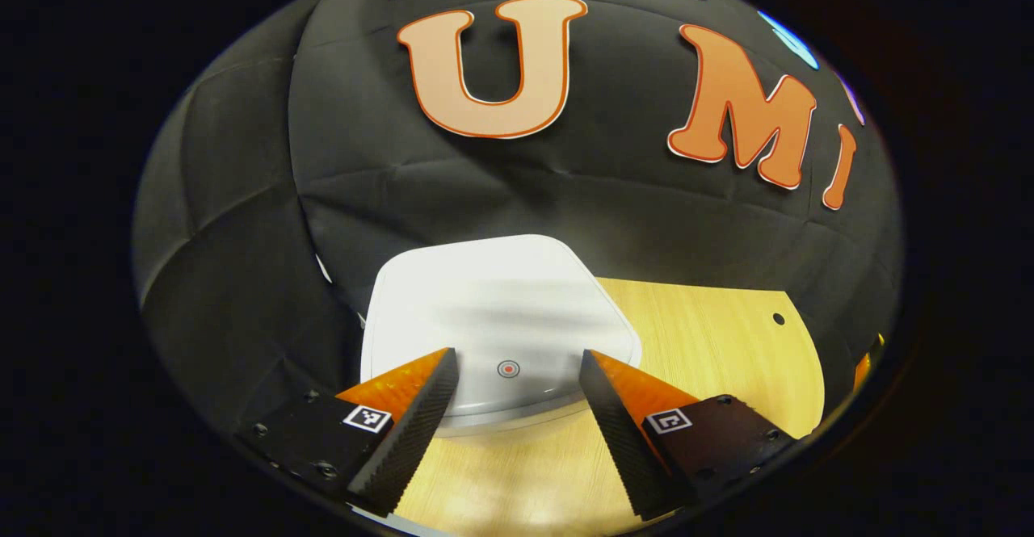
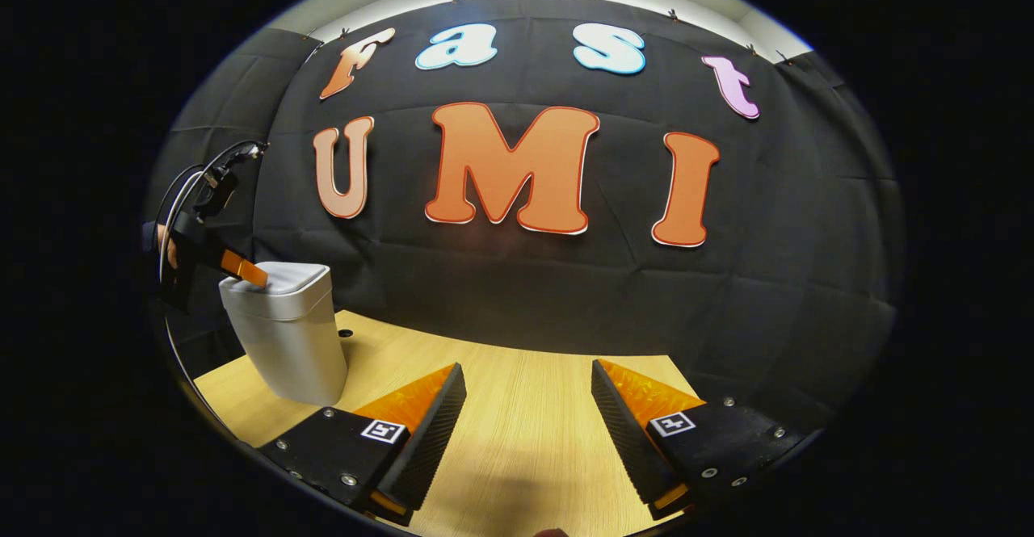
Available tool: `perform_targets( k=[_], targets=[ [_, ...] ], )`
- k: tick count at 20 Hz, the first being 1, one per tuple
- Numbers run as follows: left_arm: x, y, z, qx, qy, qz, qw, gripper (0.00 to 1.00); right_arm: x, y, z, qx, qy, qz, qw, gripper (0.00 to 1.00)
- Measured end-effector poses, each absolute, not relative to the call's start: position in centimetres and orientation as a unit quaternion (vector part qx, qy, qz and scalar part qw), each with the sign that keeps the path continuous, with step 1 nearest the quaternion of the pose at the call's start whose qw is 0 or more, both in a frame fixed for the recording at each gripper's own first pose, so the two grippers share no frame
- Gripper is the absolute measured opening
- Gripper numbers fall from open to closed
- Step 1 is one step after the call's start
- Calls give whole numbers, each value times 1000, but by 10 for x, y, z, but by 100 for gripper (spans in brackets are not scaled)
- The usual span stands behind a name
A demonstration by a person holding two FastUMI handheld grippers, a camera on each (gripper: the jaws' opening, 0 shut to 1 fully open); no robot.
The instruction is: Press the lid of the desktop garbage bin to open it, pick up the crumpled paper on the desktop and throw it into the bin, then pick up the pop can on the desktop and drop it into the bin, and finally close the garbage bin lid.
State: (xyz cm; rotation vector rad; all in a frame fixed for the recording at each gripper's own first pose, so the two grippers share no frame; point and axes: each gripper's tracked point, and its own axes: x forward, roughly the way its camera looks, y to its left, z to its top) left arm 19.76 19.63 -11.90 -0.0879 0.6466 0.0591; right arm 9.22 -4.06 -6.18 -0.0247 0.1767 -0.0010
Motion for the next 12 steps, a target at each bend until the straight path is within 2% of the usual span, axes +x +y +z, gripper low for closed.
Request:
perform_targets(
  k=[8,12],
  targets=[
    [197,189,-125,-5,354,9,935,100,95,-35,-67,-7,87,19,996,94],
    [203,194,-116,-8,315,17,949,100,94,-44,-66,-2,86,14,996,94]
  ],
)
